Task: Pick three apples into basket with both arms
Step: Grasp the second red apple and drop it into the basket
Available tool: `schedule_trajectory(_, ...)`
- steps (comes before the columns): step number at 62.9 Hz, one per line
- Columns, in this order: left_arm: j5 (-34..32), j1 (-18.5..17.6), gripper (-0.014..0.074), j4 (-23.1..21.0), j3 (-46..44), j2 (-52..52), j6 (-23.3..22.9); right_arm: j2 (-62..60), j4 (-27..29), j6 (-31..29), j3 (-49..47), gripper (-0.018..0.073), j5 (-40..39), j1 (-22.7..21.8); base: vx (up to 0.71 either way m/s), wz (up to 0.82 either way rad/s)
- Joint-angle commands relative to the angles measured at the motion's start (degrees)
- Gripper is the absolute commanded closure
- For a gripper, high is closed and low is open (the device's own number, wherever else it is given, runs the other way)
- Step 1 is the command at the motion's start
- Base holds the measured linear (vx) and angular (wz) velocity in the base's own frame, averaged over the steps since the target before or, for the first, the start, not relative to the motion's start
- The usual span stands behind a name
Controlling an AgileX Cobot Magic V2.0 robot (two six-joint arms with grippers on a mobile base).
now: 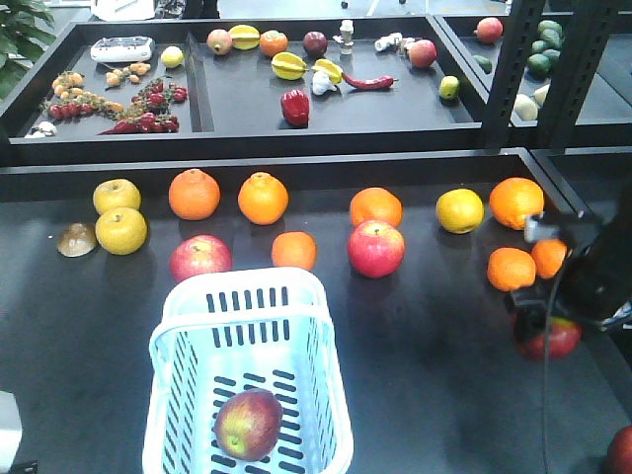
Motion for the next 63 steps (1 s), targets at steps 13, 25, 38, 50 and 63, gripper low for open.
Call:
schedule_trajectory(13,-0.4,0.1,0.0603,-2.9,-1.3,-0.1,-0.1,-17.1,23.0,-16.2,7.3,0.0566,8.1,0.0,0.00,0.00)
schedule_trajectory(25,-0.4,0.1,0.0603,-2.9,-1.3,-0.1,-0.1,-27.2,38.5,-26.4,17.8,0.0564,13.6,0.0,0.00,0.00)
schedule_trajectory(38,-0.4,0.1,0.0603,-2.9,-1.3,-0.1,-0.1,-35.5,50.1,-31.6,25.0,0.0564,12.5,6.5,0.00,0.00)
schedule_trajectory(50,-0.4,0.1,0.0603,-2.9,-1.3,-0.1,-0.1,-35.7,53.6,-30.7,26.1,0.0564,1.5,19.6,0.00,0.00)
schedule_trajectory(63,-0.4,0.1,0.0603,-2.9,-1.3,-0.1,-0.1,-30.4,55.7,-30.3,26.1,0.0562,-15.7,34.8,0.00,0.00)
